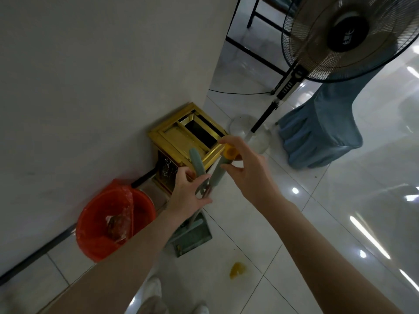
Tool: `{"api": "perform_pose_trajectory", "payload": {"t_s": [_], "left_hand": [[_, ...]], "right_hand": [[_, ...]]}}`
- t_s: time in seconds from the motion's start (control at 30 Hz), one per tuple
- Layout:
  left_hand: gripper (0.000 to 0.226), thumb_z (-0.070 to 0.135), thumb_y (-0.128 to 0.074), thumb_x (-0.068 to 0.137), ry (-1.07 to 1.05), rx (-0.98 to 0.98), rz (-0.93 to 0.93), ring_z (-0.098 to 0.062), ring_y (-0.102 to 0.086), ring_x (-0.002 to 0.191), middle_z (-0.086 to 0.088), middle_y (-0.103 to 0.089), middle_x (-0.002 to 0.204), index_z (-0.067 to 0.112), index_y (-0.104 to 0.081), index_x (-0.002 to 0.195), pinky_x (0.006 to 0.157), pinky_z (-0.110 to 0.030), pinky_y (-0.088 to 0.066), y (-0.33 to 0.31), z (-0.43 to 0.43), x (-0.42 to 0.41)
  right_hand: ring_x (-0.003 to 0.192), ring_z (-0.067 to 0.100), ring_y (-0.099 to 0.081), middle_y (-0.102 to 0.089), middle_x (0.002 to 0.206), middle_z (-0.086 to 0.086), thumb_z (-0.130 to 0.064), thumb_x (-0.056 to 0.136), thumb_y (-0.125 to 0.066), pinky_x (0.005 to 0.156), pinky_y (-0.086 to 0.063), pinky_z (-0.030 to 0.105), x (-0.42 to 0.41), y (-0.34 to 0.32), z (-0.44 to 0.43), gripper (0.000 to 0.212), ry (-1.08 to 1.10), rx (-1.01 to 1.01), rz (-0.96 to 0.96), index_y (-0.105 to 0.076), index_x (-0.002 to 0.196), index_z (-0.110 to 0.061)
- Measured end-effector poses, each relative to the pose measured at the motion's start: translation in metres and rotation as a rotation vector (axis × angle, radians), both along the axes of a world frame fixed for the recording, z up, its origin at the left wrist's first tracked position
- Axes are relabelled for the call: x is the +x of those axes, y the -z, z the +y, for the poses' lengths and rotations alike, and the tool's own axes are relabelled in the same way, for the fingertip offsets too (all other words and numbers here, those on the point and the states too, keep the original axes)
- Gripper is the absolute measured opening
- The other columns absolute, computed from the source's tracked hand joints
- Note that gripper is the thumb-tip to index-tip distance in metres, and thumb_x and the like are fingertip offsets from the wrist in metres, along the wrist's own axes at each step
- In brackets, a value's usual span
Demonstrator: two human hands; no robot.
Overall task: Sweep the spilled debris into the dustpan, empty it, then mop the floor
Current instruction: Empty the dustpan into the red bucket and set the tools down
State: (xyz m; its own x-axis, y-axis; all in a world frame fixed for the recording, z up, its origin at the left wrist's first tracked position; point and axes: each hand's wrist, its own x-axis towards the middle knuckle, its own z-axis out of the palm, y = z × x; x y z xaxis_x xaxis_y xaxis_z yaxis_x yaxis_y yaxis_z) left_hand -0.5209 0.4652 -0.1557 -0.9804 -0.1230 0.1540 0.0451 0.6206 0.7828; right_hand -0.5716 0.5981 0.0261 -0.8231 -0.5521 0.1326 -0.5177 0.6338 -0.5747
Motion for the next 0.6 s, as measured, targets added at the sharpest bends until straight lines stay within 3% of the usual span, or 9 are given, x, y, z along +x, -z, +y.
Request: {"api": "perform_pose_trajectory", "payload": {"t_s": [0.17, 0.3, 0.43, 0.6], "left_hand": [[0.076, 0.026, -0.076, 0.08, 0.091, 0.149, -0.224, -0.009, -0.048, 0.108, -0.003, -0.041, 0.13, 0.032, -0.032, 0.141, 0.097, -0.026, -0.044, 0.009, 0.013, -0.008], [0.067, 0.022, -0.074, 0.081, 0.12, 0.107, -0.196, -0.016, -0.057, 0.107, -0.004, -0.052, 0.12, 0.03, -0.035, 0.135, 0.095, -0.041, -0.053, 0.015, 0.015, -0.018], [0.061, 0.023, -0.072, 0.083, 0.135, 0.069, -0.132, -0.015, -0.059, 0.101, -0.005, -0.054, 0.114, 0.033, -0.032, 0.128, 0.092, -0.035, -0.054, 0.019, 0.02, -0.027], [0.061, 0.029, -0.068, 0.087, 0.108, 0.028, -0.078, -0.016, -0.061, 0.096, -0.006, -0.052, 0.111, 0.025, -0.034, 0.137, 0.084, -0.031, -0.058, 0.031, 0.026, -0.032]], "right_hand": [[0.104, 0.015, -0.063, -0.063, 0.107, -0.002, -0.004, 0.086, -0.067, 0.092, -0.053, 0.032, -0.008, -0.001, 0.004, 0.051, 0.038, -0.019, -0.021, -0.049, 0.127, -0.028], [0.102, 0.013, -0.062, -0.063, 0.107, -0.003, -0.006, 0.085, -0.068, 0.089, -0.051, 0.027, -0.012, 0.0, 0.008, 0.05, 0.101, -0.027, -0.013, -0.051, 0.127, -0.027], [0.098, 0.01, -0.06, -0.061, 0.105, -0.008, -0.007, 0.086, -0.068, 0.085, -0.048, 0.021, -0.022, 0.001, 0.011, 0.048, 0.134, -0.035, -0.003, -0.051, 0.125, -0.027], [0.101, 0.009, -0.06, -0.061, 0.11, -0.009, -0.008, 0.087, -0.066, 0.087, -0.05, 0.024, -0.028, 0.002, 0.008, 0.048, 0.127, -0.025, -0.019, -0.049, 0.125, -0.031]]}}
